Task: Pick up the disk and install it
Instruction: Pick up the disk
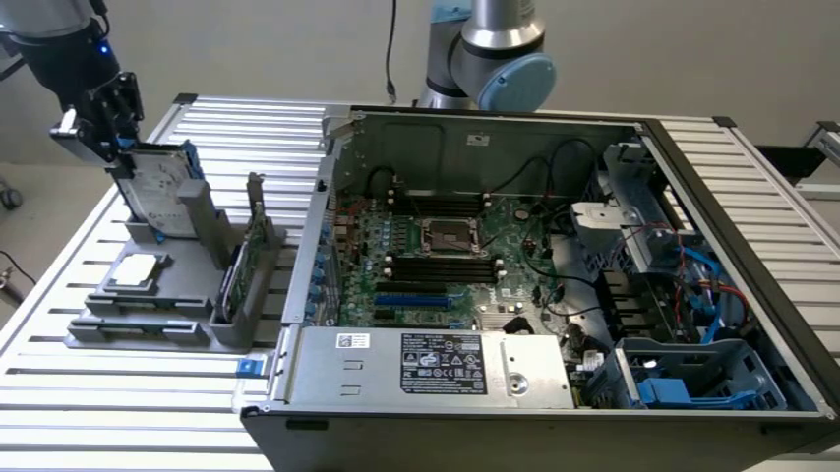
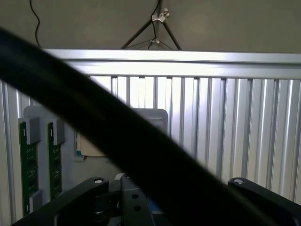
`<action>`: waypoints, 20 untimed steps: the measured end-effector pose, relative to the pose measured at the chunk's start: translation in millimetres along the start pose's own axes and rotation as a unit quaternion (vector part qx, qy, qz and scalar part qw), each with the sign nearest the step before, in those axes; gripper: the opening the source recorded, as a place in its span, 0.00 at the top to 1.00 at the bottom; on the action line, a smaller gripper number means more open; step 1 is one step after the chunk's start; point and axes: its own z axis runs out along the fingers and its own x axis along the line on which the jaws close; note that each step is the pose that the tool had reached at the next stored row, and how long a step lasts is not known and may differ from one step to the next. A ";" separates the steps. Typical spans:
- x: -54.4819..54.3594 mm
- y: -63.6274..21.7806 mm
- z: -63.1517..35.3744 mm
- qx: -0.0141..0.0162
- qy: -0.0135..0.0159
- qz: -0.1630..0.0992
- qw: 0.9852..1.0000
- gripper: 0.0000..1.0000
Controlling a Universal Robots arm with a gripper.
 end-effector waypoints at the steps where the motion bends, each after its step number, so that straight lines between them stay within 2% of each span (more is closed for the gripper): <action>1: 0.1 0.0 0.0 0.000 0.000 0.000 1.000 0.56; 6: 1.4 0.0 -0.1 0.000 0.000 0.002 1.000 0.58; 7: 1.7 0.1 0.0 0.000 0.000 0.003 1.000 0.64; 8: 2.3 0.1 0.0 0.000 0.000 0.003 1.000 0.67; 20: 10.3 0.1 -0.2 0.000 0.000 0.008 1.000 0.67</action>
